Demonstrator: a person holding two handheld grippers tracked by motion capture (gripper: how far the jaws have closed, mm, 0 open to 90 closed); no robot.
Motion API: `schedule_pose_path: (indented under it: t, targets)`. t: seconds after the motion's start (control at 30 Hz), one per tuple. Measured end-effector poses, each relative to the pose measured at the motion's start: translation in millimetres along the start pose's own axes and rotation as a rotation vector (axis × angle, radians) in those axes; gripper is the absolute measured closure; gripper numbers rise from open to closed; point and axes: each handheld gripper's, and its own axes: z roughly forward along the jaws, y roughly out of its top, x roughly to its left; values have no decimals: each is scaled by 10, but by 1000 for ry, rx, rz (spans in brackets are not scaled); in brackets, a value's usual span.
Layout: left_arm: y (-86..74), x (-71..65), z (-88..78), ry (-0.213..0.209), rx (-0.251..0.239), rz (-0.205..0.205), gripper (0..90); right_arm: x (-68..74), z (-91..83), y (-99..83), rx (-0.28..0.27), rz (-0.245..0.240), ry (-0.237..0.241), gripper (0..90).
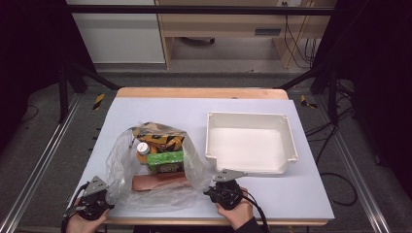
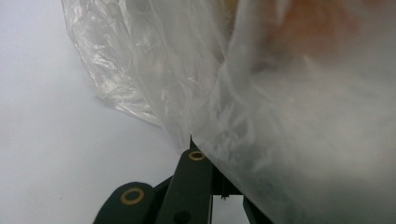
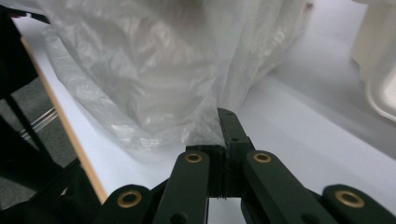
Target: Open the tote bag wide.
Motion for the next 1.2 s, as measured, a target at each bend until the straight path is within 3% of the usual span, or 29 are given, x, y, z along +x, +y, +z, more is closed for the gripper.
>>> schedule_pose_path:
  t: [0.1, 0.2, 0.33, 0.37, 0.43, 0.5, 0.53, 0.6, 0.7, 0.77, 0.87, 1.0, 1.03, 1.2]
  targets:
    - [-1, 21, 56, 3, -6, 3, 899, -14, 59, -21, 2, 17, -32, 878]
    - [-5, 34, 65, -1, -16, 0, 884, -3, 105, -32, 9, 0, -47, 841]
    - [-13, 42, -9, -19, -80, -19, 657, 9, 83, -42, -17, -19, -50, 691]
    - [-13, 42, -9, -19, -80, -19, 592, 9, 83, -42, -17, -19, -50, 691]
    - [3, 45, -57, -41, -78, -18, 443, -5, -17, -18, -78, -11, -37, 542]
    - [13, 28, -160, -13, -127, -9, 388, -6, -92, 11, -126, -12, -32, 470]
    - [13, 28, -160, -13, -127, -9, 352, -6, -92, 11, -126, -12, -32, 470]
    - [24, 36, -240, -3, -144, -8, 336, 7, -163, 45, -163, -14, -19, 411]
    - [37, 33, -399, -14, -217, -29, 317, 70, -275, 127, -219, -37, -22, 337]
    - [44, 26, -443, -4, -235, -24, 314, 108, -322, 180, -239, -53, -16, 325]
    - [102, -13, -619, -1, -313, -45, 251, 167, -405, 273, -273, -71, -14, 316]
    - [164, -64, -766, 9, -368, -33, 226, 232, -499, 394, -317, -91, -12, 327]
    - [207, -108, -846, 6, -396, -24, 223, 240, -509, 418, -323, -93, -13, 336]
    - [332, -262, -958, -2, -430, 28, 206, 274, -473, 502, -306, -106, -16, 422]
